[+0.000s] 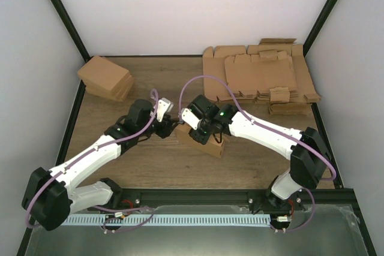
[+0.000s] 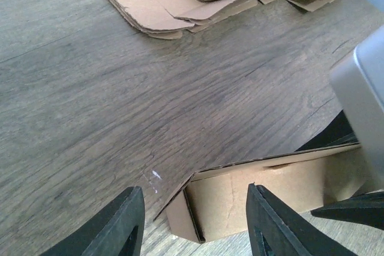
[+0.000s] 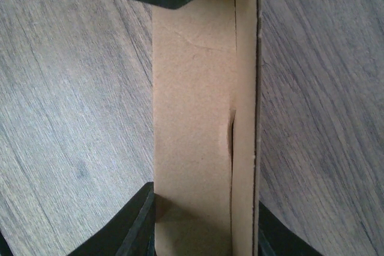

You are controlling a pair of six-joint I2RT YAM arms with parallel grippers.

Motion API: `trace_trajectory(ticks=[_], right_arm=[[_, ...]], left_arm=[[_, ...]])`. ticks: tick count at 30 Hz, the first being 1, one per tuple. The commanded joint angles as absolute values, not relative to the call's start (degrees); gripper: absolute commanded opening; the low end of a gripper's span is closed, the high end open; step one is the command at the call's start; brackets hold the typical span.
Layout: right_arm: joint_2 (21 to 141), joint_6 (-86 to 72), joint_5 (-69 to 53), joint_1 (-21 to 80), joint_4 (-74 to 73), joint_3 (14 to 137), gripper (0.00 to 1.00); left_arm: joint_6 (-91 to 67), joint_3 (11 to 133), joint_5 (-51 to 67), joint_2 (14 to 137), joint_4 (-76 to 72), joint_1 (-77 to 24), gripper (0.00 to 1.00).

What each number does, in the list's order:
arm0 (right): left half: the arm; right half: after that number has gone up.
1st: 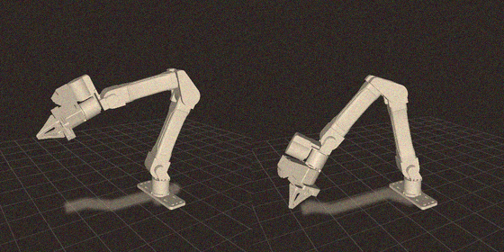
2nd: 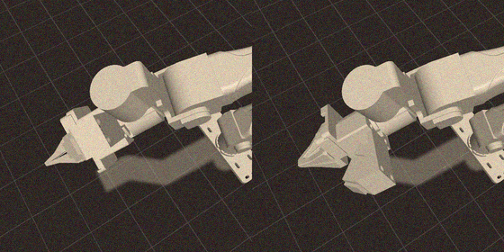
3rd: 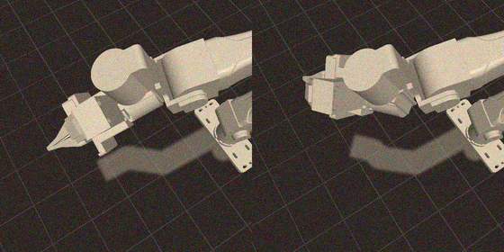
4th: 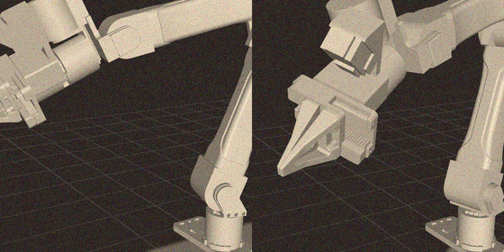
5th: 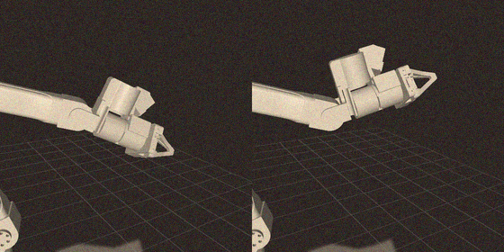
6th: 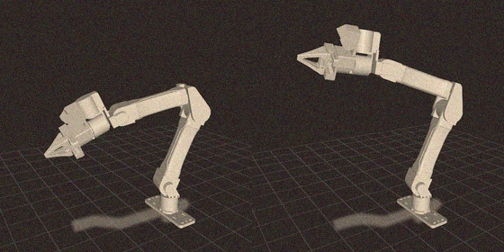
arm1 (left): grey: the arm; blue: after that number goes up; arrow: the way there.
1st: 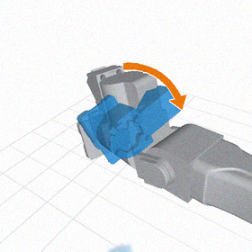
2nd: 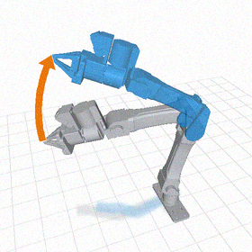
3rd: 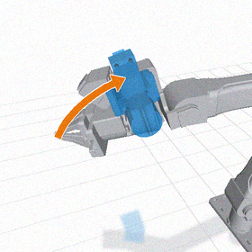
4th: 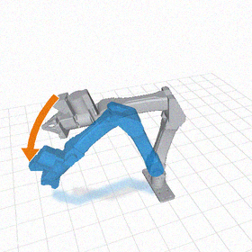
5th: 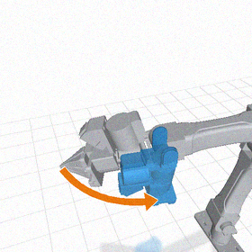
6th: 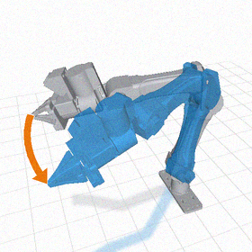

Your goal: Fold the paper box

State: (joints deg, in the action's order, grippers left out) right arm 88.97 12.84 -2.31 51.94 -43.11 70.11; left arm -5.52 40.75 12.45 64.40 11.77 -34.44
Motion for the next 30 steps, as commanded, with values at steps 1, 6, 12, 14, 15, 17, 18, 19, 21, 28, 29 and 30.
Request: trace_trajectory(ticks=[1, 6, 12, 14, 15, 17, 18, 19, 21, 28, 29, 30], right_arm=[[89.03, 13.46, -1.65, 52.12, -43.67, 70.44, 0.30], [89.25, 13.33, -1.76, 52.11, -44.18, 71.04, 0.30], [89.43, 13.21, -1.76, 52.10, -44.43, 71.38, 0.30], [89.68, 13.16, -1.71, 52.15, -44.54, 71.41, 0.29], [89.85, 13.12, -1.63, 52.13, -44.49, 71.45, 0.29], [89.99, 13.07, -1.58, 52.10, -44.55, 71.58, 0.28], [90.07, 13.07, -1.58, 52.16, -44.58, 71.55, 0.28], [90.21, 13.05, -1.58, 52.17, -44.61, 71.54, 0.28], [90.34, 12.93, -1.50, 52.14, -44.59, 71.70, 0.27], [90.53, 12.40, -1.60, 52.19, -44.55, 71.99, 0.27], [90.52, 12.37, -1.66, 52.08, -44.48, 72.01, 0.27], [90.51, 12.15, -1.67, 52.16, -44.48, 71.99, 0.27]], left_arm=[[-3.16, 42.91, 14.09, 65.71, 11.03, -34.45, 0.50], [-0.55, 44.20, 17.16, 67.99, 11.76, -34.45, 0.51], [-0.75, 45.89, 18.33, 70.04, 14.40, -34.45, 0.17], [-1.03, 45.70, 17.81, 69.29, 14.69, -34.45, 0.14], [-1.13, 45.64, 17.35, 68.84, 14.99, -34.45, 0.14], [-1.22, 45.68, 16.95, 68.14, 15.93, -34.45, 0.13], [-1.23, 45.58, 16.89, 67.85, 16.37, -34.45, 0.11], [-1.31, 45.39, 16.88, 67.65, 16.55, -34.45, 0.09], [-1.63, 44.92, 16.71, 67.35, 16.68, -34.45, 0.07], [-4.40, 41.25, 17.12, 65.58, 12.59, -34.54, 0.04], [-4.92, 40.65, 17.09, 65.22, 12.01, -34.54, 0.04], [-5.47, 40.27, 17.00, 65.14, 11.50, -34.54, 0.04]])
